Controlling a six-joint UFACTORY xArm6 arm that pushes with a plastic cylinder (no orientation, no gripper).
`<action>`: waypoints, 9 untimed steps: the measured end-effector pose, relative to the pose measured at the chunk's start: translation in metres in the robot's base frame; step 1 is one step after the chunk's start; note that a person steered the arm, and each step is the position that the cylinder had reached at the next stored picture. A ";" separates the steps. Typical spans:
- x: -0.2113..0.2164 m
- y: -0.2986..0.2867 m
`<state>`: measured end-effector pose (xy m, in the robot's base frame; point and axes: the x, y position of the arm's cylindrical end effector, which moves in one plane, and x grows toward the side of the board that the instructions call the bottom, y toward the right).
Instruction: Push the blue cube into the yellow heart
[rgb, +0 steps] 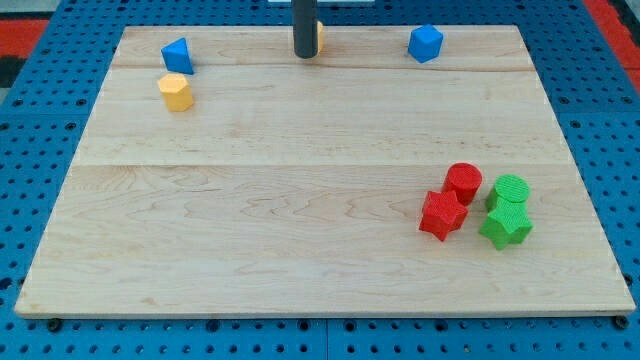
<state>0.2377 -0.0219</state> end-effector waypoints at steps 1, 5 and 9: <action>0.010 0.030; 0.034 0.162; -0.012 0.200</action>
<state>0.2254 0.1780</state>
